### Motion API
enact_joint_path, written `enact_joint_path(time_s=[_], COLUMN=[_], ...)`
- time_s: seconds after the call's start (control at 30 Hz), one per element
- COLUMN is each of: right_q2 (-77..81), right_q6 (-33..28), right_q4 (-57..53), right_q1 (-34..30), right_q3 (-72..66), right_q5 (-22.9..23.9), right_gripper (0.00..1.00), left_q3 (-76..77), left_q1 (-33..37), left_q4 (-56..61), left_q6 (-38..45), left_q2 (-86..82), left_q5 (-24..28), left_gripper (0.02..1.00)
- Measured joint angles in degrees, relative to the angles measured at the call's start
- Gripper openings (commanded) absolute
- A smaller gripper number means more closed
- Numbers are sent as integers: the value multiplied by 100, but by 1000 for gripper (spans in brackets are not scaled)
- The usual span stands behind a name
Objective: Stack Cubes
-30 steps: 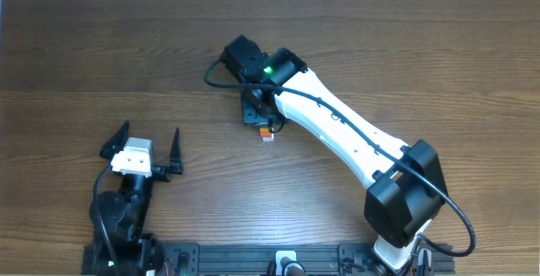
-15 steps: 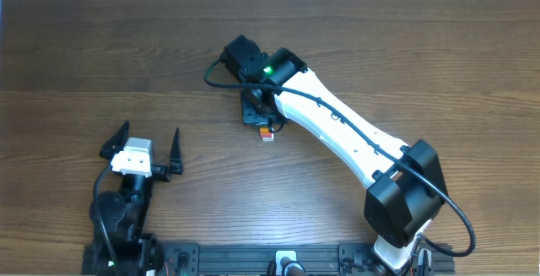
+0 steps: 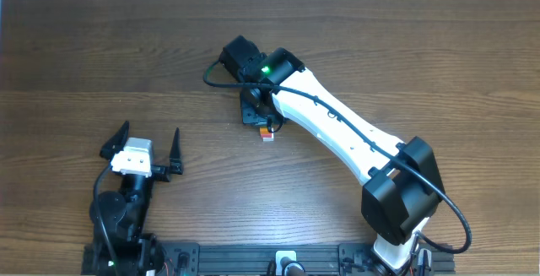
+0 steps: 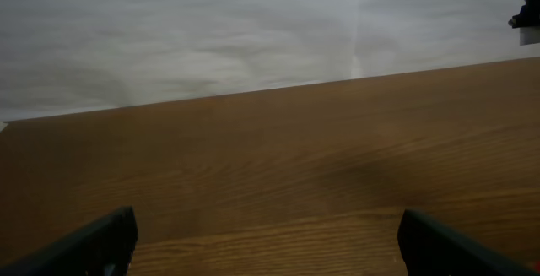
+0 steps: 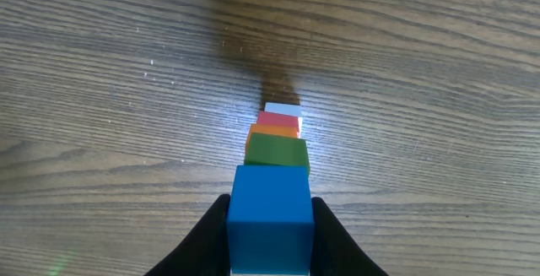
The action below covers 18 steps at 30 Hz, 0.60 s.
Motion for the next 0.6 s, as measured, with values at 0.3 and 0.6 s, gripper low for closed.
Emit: enact_joint_path(time_s=[0.3,0.6], right_q2=[7,13], right_q6=[2,0], right_q4=[15,15], right_q1=[0,0], right_q3=[0,0], right_q5=[0,0], right_gripper=[264,297], left_q3=[0,0], left_q1=[0,0], left_q4=[0,0], left_q6=[0,0], left_q2=[0,0], left_q5=[0,0], left_gripper=[998,996])
